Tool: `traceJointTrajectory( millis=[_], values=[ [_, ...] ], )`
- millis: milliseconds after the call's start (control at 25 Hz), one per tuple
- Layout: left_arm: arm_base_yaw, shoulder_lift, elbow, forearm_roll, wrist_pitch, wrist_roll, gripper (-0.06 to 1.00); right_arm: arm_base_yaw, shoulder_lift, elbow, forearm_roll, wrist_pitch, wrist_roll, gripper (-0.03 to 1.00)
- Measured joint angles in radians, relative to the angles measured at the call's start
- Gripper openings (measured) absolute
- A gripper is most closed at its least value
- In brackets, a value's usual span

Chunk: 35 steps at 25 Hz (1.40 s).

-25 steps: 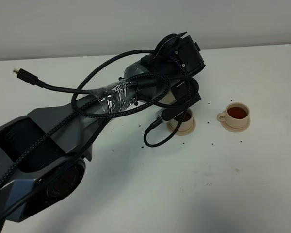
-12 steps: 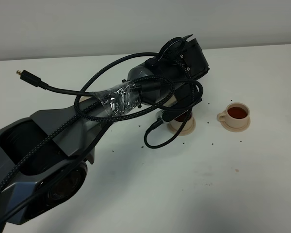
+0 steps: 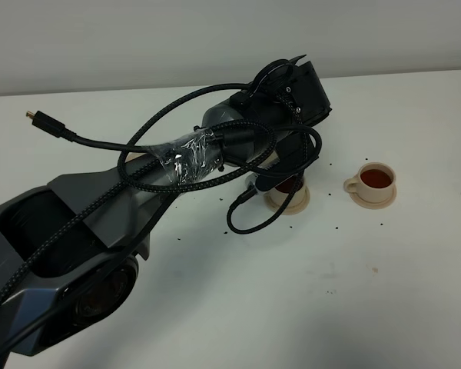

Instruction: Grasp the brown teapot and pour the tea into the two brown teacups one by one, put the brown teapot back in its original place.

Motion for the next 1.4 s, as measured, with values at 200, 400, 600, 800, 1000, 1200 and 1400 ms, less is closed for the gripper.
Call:
traceJointTrajectory(
  millis=[200, 400, 600, 800, 1000, 1200, 1400],
  values=[
    [0.000, 0.000, 0.000, 0.000, -0.001, 0.000, 0.13, 0.000, 0.000, 0.000, 0.000, 0.000, 0.000, 0.34],
    [0.000, 0.000, 0.000, 0.000, -0.009, -0.003, 0.13, 0.000, 0.000, 0.000, 0.000, 0.000, 0.000, 0.34],
    [0.000, 0.000, 0.000, 0.000, -0.021, -0.009, 0.13, 0.000, 0.000, 0.000, 0.000, 0.000, 0.000, 0.34],
    [0.000, 0.000, 0.000, 0.000, -0.026, -0.009, 0.13, 0.000, 0.000, 0.000, 0.000, 0.000, 0.000, 0.34],
    [0.000, 0.000, 0.000, -0.008, -0.026, -0.011, 0.13, 0.000, 0.000, 0.000, 0.000, 0.000, 0.000, 0.34],
    [0.000, 0.000, 0.000, -0.042, -0.026, -0.022, 0.13, 0.000, 0.000, 0.000, 0.000, 0.000, 0.000, 0.34],
    [0.000, 0.000, 0.000, -0.055, 0.000, -0.062, 0.13, 0.000, 0.000, 0.000, 0.000, 0.000, 0.000, 0.34]
  ],
)
